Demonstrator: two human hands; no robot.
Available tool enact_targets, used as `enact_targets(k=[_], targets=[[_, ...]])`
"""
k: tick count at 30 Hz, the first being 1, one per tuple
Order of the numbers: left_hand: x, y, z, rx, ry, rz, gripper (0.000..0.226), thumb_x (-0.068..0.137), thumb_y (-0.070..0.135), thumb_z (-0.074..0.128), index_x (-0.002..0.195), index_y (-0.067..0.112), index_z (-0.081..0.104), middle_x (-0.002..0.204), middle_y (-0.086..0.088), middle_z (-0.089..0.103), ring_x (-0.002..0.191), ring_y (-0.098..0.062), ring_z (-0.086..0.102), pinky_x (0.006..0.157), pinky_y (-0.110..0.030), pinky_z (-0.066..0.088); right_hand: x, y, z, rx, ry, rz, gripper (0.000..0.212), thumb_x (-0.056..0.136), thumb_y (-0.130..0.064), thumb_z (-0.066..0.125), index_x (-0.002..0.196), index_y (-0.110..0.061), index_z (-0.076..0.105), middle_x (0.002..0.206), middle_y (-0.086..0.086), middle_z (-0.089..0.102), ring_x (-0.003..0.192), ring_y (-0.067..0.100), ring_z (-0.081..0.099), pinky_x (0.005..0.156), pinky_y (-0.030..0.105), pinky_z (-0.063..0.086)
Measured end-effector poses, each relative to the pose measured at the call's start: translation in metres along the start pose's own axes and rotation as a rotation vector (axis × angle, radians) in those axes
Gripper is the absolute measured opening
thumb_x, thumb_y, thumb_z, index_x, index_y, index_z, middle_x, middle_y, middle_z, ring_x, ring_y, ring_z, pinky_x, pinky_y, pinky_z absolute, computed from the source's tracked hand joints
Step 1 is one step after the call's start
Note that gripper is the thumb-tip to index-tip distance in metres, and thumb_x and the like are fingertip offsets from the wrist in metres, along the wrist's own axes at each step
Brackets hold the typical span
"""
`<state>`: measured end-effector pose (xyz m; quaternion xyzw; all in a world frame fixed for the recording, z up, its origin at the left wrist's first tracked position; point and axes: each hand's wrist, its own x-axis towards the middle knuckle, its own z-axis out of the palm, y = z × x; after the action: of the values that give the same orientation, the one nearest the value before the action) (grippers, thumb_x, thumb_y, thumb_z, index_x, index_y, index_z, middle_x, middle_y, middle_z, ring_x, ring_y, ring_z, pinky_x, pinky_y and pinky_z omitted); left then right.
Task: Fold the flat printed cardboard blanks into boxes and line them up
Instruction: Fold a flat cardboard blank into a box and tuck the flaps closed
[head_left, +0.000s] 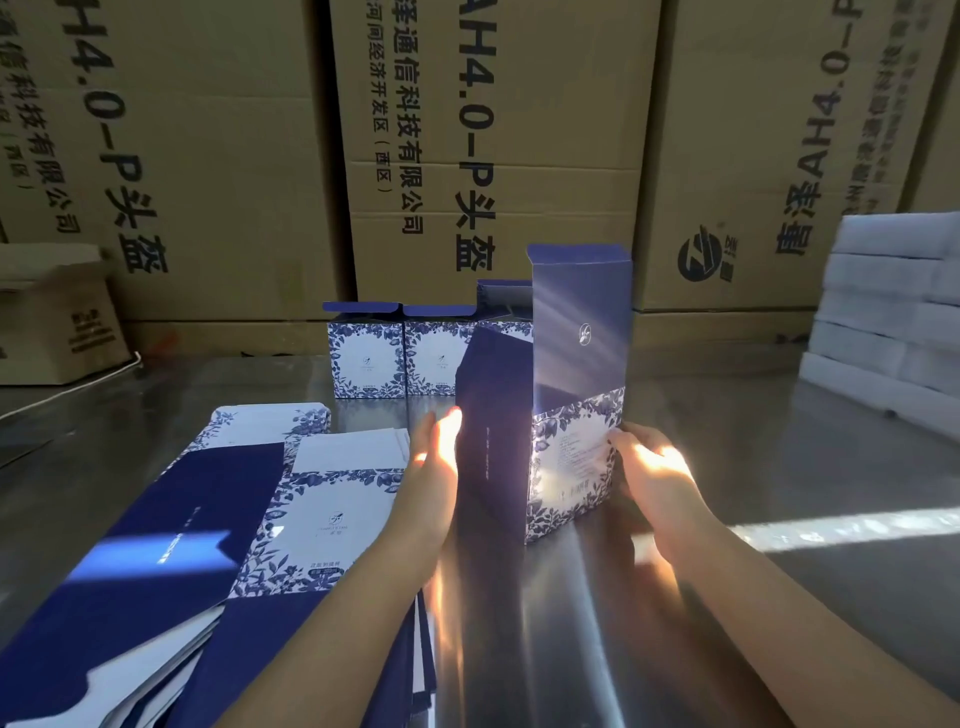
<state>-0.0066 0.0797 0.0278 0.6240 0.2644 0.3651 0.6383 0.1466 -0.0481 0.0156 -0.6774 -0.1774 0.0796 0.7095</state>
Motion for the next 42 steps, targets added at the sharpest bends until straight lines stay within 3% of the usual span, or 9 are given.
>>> enact_targets(k=[4, 8, 16, 20, 22, 26, 33, 37, 42], targets=[[0.002, -0.002, -0.001, 0.015, -0.048, -0.050, 0.019, 0.095, 0.056, 0.030, 0.090, 0.054, 0.049, 0.138, 0.011, 0.048, 0.131, -0.011, 0.039, 0.115, -0.044, 0.021, -0.004, -0.001, 0.001, 0.009, 0.010, -0.018, 0.009, 0.090, -0.028, 0.062, 0.088, -0.021, 0.056, 0.079, 0.000, 0.059, 0.072, 0.012, 0.057, 0.077, 0.039, 0.054], [0.007, -0.005, -0.001, 0.041, -0.050, -0.018, 0.021, 0.089, 0.061, 0.033, 0.092, 0.049, 0.050, 0.113, 0.015, 0.063, 0.124, -0.012, 0.046, 0.113, -0.046, 0.023, -0.005, -0.007, 0.003, 0.108, -0.056, 0.036, 0.012, 0.093, -0.036, 0.056, 0.095, -0.024, 0.057, 0.096, -0.005, 0.060, 0.088, 0.009, 0.058, 0.079, 0.030, 0.054], [0.004, -0.002, 0.001, -0.055, -0.031, -0.058, 0.013, 0.090, 0.060, 0.038, 0.091, 0.053, 0.049, 0.137, 0.011, 0.046, 0.120, -0.016, 0.048, 0.109, -0.044, 0.033, -0.009, -0.008, 0.008, 0.106, -0.119, 0.028, 0.020, 0.098, -0.044, 0.042, 0.115, -0.034, 0.046, 0.122, -0.007, 0.049, 0.112, 0.016, 0.049, 0.087, 0.033, 0.050], [-0.005, 0.004, 0.010, -0.160, -0.105, -0.113, 0.011, 0.097, 0.048, 0.036, 0.095, 0.057, 0.042, 0.125, 0.017, 0.036, 0.098, -0.017, 0.060, 0.070, -0.033, 0.056, -0.010, -0.011, 0.008, 0.159, -0.157, 0.068, 0.042, 0.098, -0.049, 0.039, 0.135, -0.029, 0.046, 0.132, -0.008, 0.047, 0.109, 0.014, 0.050, 0.090, 0.034, 0.050], [-0.006, 0.005, 0.010, -0.223, -0.125, -0.153, 0.018, 0.099, 0.046, 0.033, 0.091, 0.059, 0.041, 0.127, 0.020, 0.030, 0.086, -0.018, 0.067, 0.064, -0.032, 0.058, -0.010, -0.012, 0.006, 0.193, -0.172, 0.073, 0.050, 0.098, -0.051, 0.037, 0.139, -0.024, 0.045, 0.132, -0.006, 0.051, 0.111, 0.013, 0.051, 0.080, 0.030, 0.051], [-0.007, 0.007, 0.007, -0.285, -0.136, -0.168, 0.015, 0.097, 0.054, 0.036, 0.088, 0.057, 0.048, 0.151, 0.018, 0.022, 0.083, -0.028, 0.071, 0.073, -0.038, 0.057, -0.010, -0.014, 0.002, 0.249, -0.212, 0.090, 0.052, 0.097, -0.054, 0.034, 0.131, -0.019, 0.052, 0.118, -0.005, 0.061, 0.103, 0.004, 0.056, 0.089, 0.036, 0.050], [-0.006, 0.004, 0.003, -0.271, -0.201, -0.172, 0.018, 0.094, 0.053, 0.041, 0.109, 0.057, 0.048, 0.152, 0.019, 0.022, 0.082, -0.033, 0.071, 0.093, -0.046, 0.050, -0.012, -0.018, -0.003, 0.292, -0.233, 0.105, 0.044, 0.096, -0.056, 0.034, 0.102, -0.025, 0.064, 0.106, -0.004, 0.068, 0.101, 0.007, 0.061, 0.086, 0.039, 0.052], [-0.002, 0.001, 0.002, -0.282, -0.164, -0.136, 0.056, 0.091, 0.046, 0.048, 0.144, 0.041, 0.028, 0.138, 0.015, 0.035, 0.079, -0.026, 0.072, 0.065, -0.033, 0.058, -0.011, -0.018, -0.004, 0.295, -0.239, 0.094, 0.046, 0.096, -0.056, 0.033, 0.105, -0.023, 0.063, 0.103, -0.005, 0.068, 0.100, 0.007, 0.061, 0.092, 0.043, 0.050], [-0.008, 0.004, 0.006, -0.159, 0.030, -0.006, 0.051, 0.090, 0.024, 0.061, 0.135, 0.022, 0.037, 0.106, 0.003, 0.050, 0.079, -0.020, 0.060, 0.047, -0.022, 0.052, -0.013, -0.018, 0.004, 0.313, -0.304, 0.129, 0.050, 0.097, -0.055, 0.033, 0.128, -0.023, 0.054, 0.124, -0.005, 0.062, 0.112, 0.009, 0.057, 0.087, 0.035, 0.049]])
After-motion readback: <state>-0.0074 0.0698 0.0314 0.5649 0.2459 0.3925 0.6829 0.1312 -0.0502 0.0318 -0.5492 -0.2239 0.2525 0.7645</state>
